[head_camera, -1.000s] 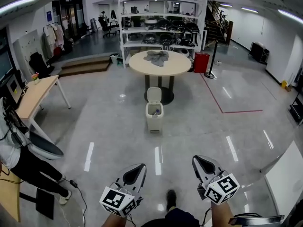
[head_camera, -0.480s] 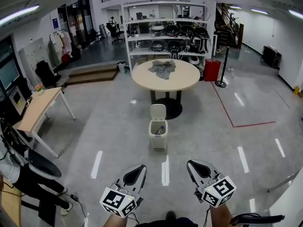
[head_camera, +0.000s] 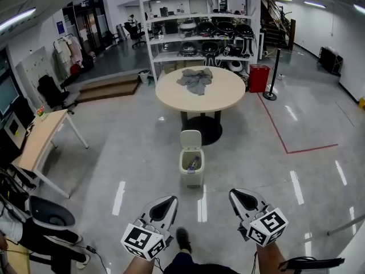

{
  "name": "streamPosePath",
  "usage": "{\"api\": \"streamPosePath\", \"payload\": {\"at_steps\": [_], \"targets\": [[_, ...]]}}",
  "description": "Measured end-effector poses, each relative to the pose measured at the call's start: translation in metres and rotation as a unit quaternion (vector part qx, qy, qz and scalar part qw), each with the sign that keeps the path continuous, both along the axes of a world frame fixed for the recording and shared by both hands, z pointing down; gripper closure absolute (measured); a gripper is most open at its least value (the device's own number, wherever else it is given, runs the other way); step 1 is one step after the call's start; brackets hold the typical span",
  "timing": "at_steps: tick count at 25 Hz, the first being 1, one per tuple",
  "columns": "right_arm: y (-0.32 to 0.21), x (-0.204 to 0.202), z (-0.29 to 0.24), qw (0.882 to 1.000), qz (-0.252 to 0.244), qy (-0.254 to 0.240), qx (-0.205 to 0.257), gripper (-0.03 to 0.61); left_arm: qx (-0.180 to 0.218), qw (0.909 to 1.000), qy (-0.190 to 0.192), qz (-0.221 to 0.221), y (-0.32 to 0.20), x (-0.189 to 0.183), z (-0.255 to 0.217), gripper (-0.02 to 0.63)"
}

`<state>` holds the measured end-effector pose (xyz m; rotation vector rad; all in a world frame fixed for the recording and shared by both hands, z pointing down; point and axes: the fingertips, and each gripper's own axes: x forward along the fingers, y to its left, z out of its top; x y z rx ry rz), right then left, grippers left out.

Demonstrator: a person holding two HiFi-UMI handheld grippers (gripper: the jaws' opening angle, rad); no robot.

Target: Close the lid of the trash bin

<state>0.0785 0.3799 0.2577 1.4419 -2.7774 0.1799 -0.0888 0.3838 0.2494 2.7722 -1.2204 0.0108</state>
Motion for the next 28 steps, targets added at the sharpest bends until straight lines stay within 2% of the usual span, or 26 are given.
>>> {"api": "streamPosePath", "payload": {"at_steps": [12,16,23,28], "targets": [[-0.183,-0.043,-0.006,0.999,0.046,0.017,0.004,0.569,0.021,0.9986,0.018,0.045,-0.190,-0.043,-0.007,0.615],[-0.240,-0.050,-0.005,0.998,0.057,0.006,-0.001,0.569,0.014,0.9985,0.025,0.047,-0.248,-0.052,0.001,0.615],[-0.311,-0.049,-0.002,0.998,0.066,0.005,-0.009,0.569,-0.006,0.9985,0.035,0.041,-0.319,-0.055,0.014,0.615],[-0.381,-0.038,0.004,0.999,0.045,0.005,-0.011,0.569,-0.012,0.9991,0.029,0.027,-0.385,-0.038,0.021,0.615]]}}
